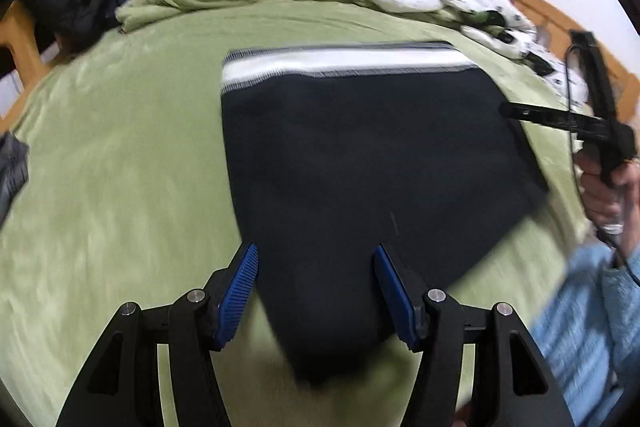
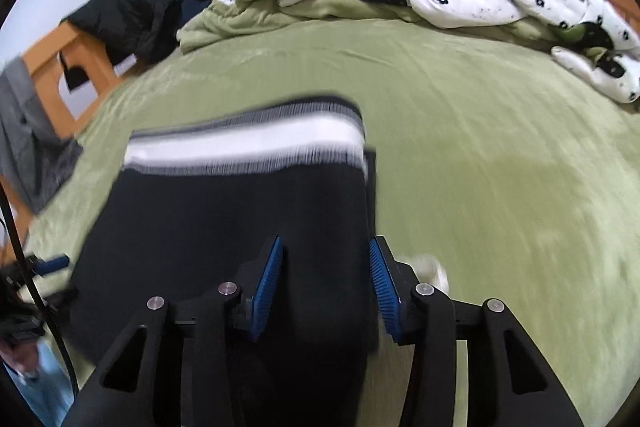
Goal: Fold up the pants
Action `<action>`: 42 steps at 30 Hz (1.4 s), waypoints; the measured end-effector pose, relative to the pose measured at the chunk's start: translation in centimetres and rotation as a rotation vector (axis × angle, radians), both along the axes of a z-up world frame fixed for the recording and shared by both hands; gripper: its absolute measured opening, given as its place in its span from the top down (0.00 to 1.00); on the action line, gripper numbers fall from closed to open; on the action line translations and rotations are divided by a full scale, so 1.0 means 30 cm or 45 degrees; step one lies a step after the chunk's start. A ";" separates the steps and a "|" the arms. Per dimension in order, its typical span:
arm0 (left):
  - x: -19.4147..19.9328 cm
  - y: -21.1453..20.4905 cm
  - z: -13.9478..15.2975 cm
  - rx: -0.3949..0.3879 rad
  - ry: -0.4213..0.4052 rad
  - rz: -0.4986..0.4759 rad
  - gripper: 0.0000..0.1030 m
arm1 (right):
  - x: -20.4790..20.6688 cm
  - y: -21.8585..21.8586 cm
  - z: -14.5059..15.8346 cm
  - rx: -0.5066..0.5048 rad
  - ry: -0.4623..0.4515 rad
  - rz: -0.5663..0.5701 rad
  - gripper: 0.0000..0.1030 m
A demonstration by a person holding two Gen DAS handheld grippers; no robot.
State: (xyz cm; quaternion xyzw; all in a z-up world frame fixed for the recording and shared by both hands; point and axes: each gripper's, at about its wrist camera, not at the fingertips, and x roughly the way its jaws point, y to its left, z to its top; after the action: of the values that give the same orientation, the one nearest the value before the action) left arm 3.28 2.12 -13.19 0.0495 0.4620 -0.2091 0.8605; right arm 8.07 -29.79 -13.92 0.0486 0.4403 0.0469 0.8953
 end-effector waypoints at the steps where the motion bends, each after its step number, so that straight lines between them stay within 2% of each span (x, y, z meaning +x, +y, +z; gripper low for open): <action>1: -0.019 0.008 -0.006 -0.006 0.011 -0.025 0.43 | -0.038 0.008 -0.008 -0.014 0.002 0.002 0.56; 2: -0.043 0.009 -0.016 0.011 0.018 -0.052 0.43 | -0.063 0.013 -0.015 -0.022 0.005 0.006 0.56; 4: -0.097 0.003 -0.050 0.124 0.017 -0.098 0.43 | -0.121 0.030 -0.031 -0.048 0.003 0.004 0.56; 7: -0.154 -0.026 -0.081 0.324 -0.075 -0.095 0.45 | -0.175 0.044 -0.042 -0.074 -0.022 -0.001 0.56; 12: -0.179 -0.059 -0.075 0.456 -0.200 -0.115 0.48 | -0.188 0.049 -0.040 -0.095 -0.046 -0.005 0.55; 13: -0.179 -0.071 -0.075 0.482 -0.221 -0.127 0.51 | -0.189 0.046 -0.041 -0.092 -0.047 -0.007 0.54; 14: -0.178 -0.081 -0.074 0.498 -0.236 -0.135 0.59 | -0.187 0.043 -0.042 -0.085 -0.048 -0.011 0.54; 15: -0.176 -0.090 -0.068 0.489 -0.251 -0.136 0.66 | -0.186 0.040 -0.043 -0.077 -0.047 -0.015 0.54; 16: -0.177 -0.090 -0.057 0.447 -0.262 -0.122 0.80 | -0.187 0.037 -0.045 -0.072 -0.049 -0.017 0.54; 17: -0.182 -0.075 -0.037 0.383 -0.294 -0.077 0.82 | -0.186 0.035 -0.046 -0.070 -0.051 -0.018 0.54; 18: -0.178 -0.053 -0.021 0.313 -0.309 -0.040 0.83 | -0.188 0.033 -0.046 -0.071 -0.055 -0.017 0.54; 19: -0.165 -0.027 -0.017 0.238 -0.291 -0.002 0.84 | -0.190 0.031 -0.048 -0.070 -0.058 -0.015 0.54; 20: -0.153 -0.008 -0.029 0.204 -0.256 0.024 0.84 | -0.193 0.030 -0.049 -0.067 -0.061 -0.013 0.54; 22: -0.131 0.015 -0.086 0.169 -0.151 0.066 0.84 | -0.198 0.031 -0.053 -0.064 -0.063 -0.008 0.54; 26: -0.174 0.030 -0.087 0.135 -0.138 0.099 0.84 | -0.207 0.032 -0.048 -0.073 -0.063 0.013 0.54; 28: -0.212 0.055 -0.056 0.074 -0.129 0.109 0.84 | -0.214 0.022 -0.033 -0.038 -0.073 0.024 0.54; 30: -0.226 0.085 -0.027 0.016 -0.150 0.123 0.81 | -0.222 0.016 -0.013 0.003 -0.103 0.034 0.54; 32: -0.234 0.120 0.009 -0.077 -0.166 0.124 0.63 | -0.228 0.022 0.016 0.017 -0.158 0.051 0.54; 35: -0.177 0.131 0.041 -0.201 -0.160 0.149 0.59 | -0.226 0.049 0.040 0.025 -0.215 0.076 0.54; 39: -0.068 0.037 0.057 -0.214 -0.205 0.162 0.58 | -0.201 0.085 0.022 0.062 -0.214 0.104 0.54; 42: -0.011 -0.048 0.006 -0.170 -0.173 0.160 0.58 | -0.188 0.119 -0.061 -0.034 -0.143 0.116 0.54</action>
State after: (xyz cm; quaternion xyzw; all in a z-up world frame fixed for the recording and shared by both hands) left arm 2.95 0.68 -13.01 -0.0230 0.3897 -0.1814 0.9026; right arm 2.44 -26.22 -15.74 0.0138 0.3915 0.0843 0.9162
